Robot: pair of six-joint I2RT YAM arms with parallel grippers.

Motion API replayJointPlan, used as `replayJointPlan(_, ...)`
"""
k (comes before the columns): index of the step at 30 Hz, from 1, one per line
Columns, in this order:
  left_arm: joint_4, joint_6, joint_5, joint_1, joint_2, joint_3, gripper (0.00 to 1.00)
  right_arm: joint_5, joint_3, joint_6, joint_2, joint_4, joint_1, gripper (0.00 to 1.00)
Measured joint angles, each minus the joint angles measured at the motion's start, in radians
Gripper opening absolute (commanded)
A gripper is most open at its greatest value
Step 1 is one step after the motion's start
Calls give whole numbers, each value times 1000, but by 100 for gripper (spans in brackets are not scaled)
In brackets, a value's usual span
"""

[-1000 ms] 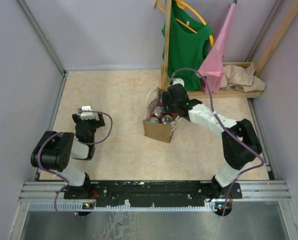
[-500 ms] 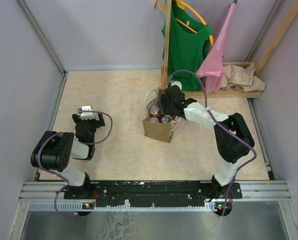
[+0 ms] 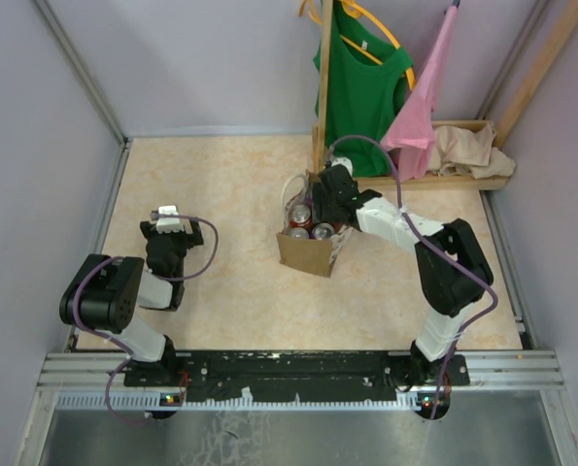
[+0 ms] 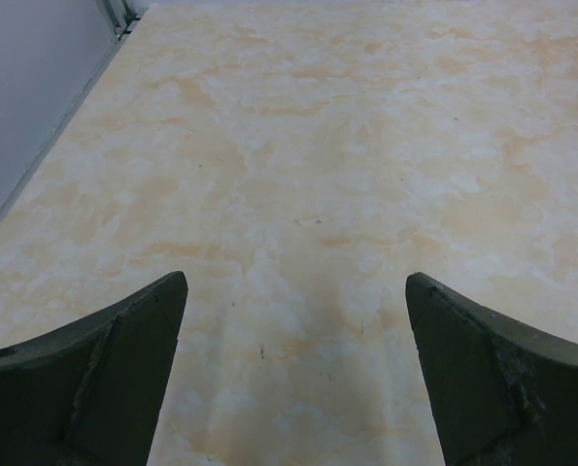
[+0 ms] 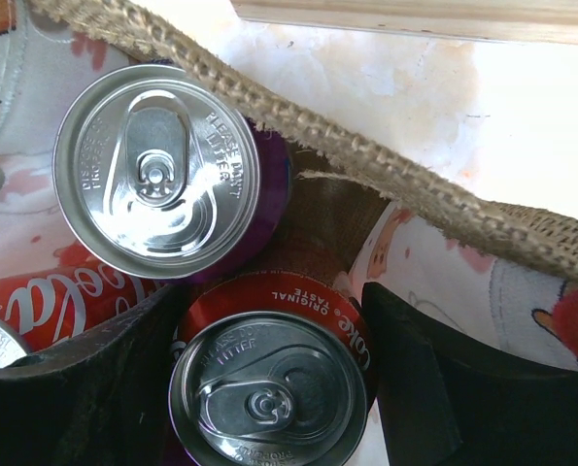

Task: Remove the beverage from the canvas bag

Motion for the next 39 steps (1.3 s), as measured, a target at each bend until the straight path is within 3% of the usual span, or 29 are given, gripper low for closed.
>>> replayJointPlan(10, 0, 0, 0, 0, 0, 0, 100, -19, 11, -45, -33, -35, 0, 0)
replayJointPlan(27, 0, 0, 0, 0, 0, 0, 100, -16, 116, -129, -389, -14, -2, 0)
replayJointPlan(39, 0, 0, 0, 0, 0, 0, 100, 253, 134, -181, -612, -103, 3, 0)
